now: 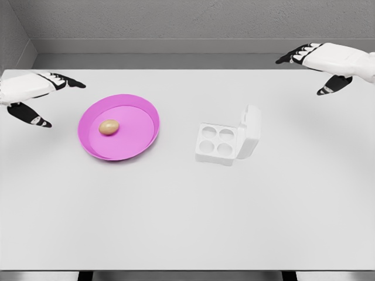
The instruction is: Pack egg into the box and close the box lid
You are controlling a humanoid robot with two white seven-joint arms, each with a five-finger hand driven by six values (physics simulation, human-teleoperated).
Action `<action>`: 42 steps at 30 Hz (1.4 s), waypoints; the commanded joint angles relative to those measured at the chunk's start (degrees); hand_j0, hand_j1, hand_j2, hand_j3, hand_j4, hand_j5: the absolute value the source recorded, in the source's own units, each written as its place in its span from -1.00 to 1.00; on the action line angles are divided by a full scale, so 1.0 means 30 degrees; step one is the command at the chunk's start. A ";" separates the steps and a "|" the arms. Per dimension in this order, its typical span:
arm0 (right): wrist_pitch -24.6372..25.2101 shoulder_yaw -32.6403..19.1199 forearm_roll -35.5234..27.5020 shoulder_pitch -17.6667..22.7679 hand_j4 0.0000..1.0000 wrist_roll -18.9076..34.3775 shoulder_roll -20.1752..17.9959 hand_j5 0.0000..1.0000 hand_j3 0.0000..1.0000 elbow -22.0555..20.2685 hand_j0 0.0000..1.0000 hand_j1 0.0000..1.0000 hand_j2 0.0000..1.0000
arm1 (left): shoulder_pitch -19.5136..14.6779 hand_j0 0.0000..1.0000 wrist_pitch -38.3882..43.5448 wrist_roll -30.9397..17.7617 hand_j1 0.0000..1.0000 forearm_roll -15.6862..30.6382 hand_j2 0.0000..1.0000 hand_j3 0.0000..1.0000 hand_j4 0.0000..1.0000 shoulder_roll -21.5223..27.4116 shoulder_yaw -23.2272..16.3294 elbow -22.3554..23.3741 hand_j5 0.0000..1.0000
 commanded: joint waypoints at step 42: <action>0.0055 -0.0501 -0.0397 0.6240 1.00 -0.0007 -0.4375 1.00 1.00 -0.7117 1.00 1.00 1.00 | -0.0937 0.78 0.0037 -0.0762 0.78 -0.3568 0.78 0.78 0.78 -0.5522 -0.1095 0.3819 0.78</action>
